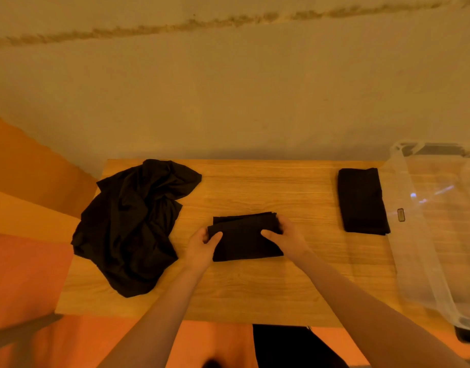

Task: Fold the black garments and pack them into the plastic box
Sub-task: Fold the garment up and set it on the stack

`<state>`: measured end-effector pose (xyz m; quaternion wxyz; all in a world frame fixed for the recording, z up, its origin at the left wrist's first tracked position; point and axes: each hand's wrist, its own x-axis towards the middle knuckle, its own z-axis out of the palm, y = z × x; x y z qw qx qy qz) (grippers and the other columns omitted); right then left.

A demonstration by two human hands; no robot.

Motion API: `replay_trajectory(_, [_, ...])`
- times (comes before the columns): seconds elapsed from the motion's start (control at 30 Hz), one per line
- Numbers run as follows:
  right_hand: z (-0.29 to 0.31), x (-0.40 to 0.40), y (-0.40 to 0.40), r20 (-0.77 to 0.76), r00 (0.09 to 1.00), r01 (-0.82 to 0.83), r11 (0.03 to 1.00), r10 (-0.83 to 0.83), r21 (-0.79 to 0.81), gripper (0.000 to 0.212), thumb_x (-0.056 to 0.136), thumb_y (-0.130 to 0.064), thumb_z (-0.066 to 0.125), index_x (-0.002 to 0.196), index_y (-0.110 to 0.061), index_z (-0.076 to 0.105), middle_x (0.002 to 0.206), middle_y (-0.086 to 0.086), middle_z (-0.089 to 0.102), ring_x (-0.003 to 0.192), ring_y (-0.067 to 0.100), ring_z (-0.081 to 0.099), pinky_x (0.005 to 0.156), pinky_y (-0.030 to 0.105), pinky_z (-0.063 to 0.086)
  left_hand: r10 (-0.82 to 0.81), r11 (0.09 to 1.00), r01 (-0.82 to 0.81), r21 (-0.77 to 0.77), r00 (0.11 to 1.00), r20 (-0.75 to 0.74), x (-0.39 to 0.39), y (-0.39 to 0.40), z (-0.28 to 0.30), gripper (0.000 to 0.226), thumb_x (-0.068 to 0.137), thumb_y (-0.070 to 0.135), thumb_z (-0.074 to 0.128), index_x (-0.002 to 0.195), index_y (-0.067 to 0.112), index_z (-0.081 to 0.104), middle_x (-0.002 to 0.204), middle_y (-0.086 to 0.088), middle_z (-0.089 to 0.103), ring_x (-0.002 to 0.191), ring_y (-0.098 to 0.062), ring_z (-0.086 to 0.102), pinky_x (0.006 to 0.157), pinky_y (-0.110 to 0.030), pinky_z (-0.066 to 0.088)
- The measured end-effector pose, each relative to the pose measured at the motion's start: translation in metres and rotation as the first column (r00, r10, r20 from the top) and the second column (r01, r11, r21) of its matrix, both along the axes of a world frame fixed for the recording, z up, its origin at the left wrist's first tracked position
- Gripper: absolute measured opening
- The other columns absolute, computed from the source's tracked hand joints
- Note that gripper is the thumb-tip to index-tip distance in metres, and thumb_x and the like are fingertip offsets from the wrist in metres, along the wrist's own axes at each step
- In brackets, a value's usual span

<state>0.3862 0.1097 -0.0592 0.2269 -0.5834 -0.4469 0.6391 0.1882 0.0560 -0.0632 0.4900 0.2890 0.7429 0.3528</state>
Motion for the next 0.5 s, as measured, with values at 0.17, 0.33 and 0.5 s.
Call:
replay_trajectory(0.17, [-0.01,0.002,0.007,0.077,0.997,0.021,1.0,-0.022,0.016,0.022,0.093,-0.01,0.052,0.114,-0.01,0.057,0.097,-0.007,0.063,0.094,0.007,0.061,0.068,0.01,0.05,-0.039,0.998,0.05,0.043,0.975,-0.218,0.008,0.011,-0.006,0.014,0.094,0.02,0.05,0.106,0.014,0.054,0.092,0.009,0.059,0.089,-0.005,0.056,0.072,-0.015,0.045])
replay_trajectory(0.33, [-0.016,-0.007,0.011,0.279,0.96,-0.001,0.997,-0.021,0.077,0.026,0.097,-0.022,0.044,0.117,-0.011,0.056,0.099,-0.006,0.061,0.096,0.01,0.059,0.072,0.015,0.045,-0.037,0.998,0.05,0.027,0.936,-0.349,0.01,0.019,-0.019,0.034,0.095,0.029,0.048,0.12,0.007,0.052,0.111,-0.007,0.062,0.104,-0.019,0.058,0.086,-0.03,0.049])
replay_trajectory(0.5, [-0.024,-0.012,0.0,0.327,0.941,0.047,0.991,-0.086,0.124,0.042,0.092,-0.036,0.052,0.126,-0.01,0.052,0.117,0.004,0.062,0.109,0.018,0.058,0.09,0.033,0.051,-0.016,0.999,0.027,0.022,0.927,-0.374,0.014,0.019,-0.022,0.039,0.093,0.034,0.048,0.122,0.008,0.052,0.121,-0.011,0.059,0.112,-0.02,0.055,0.086,-0.027,0.047])
